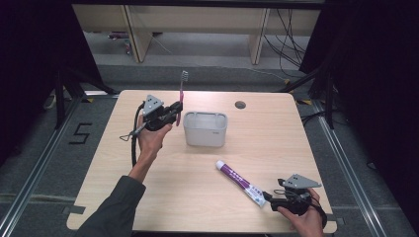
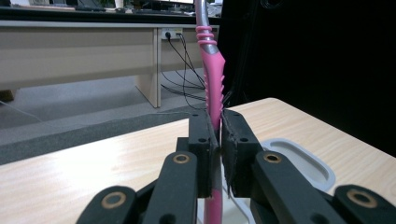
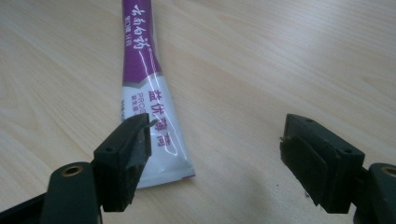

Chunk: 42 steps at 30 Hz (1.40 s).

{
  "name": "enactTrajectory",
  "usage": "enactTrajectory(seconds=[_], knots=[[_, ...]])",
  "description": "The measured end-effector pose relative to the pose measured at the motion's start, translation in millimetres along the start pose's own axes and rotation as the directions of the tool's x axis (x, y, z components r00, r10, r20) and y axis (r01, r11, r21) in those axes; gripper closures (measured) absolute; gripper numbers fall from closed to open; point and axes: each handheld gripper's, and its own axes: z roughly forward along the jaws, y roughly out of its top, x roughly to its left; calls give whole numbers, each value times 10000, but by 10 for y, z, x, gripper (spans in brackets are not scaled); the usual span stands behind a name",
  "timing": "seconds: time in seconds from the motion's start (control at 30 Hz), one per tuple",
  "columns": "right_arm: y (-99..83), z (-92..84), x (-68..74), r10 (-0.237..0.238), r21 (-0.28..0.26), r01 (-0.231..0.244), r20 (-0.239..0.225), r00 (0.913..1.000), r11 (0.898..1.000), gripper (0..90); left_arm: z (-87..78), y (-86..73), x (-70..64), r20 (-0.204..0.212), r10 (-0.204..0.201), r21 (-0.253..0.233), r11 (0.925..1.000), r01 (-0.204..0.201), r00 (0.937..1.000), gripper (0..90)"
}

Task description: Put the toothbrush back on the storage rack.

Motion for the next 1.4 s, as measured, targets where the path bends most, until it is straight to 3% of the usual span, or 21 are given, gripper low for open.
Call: enactTrajectory(seconds=[0.03, 0.07, 0.5, 0.7, 0.77, 0.8, 1.4], knots=[[-1, -1, 2, 24, 0, -24, -18, 10000, 10000, 254, 31, 1, -2, -6, 48, 35, 10000, -48, 10000, 824], [0, 4, -21, -263, -123, 264, 48, 9996, 9996, 255, 48, 0, -6, -38, 62, 67, 10000, -61, 10000, 824], [2, 0, -3, -68, -4, 68, -38, 10000, 10000, 254, 289, 0, -65, -198, -19, 140, 9999, 21, 9998, 824], [2, 5, -11, -249, -102, 249, -26, 9997, 9996, 255, 375, -26, -117, -103, -160, 225, 9996, 162, 9998, 823], [2, 4, -6, -143, -33, 143, -83, 9999, 9999, 254, 385, -37, -121, -107, -146, 275, 9995, 149, 9998, 824], [3, 4, -10, -183, -41, 182, -79, 9998, 9998, 254, 387, -54, -138, -164, -356, 420, 9985, 362, 9992, 824], [0, 11, 1, -166, -20, 166, -49, 9998, 9999, 254, 392, -298, -90, -248, -444, 941, 9945, 466, 9987, 823]])
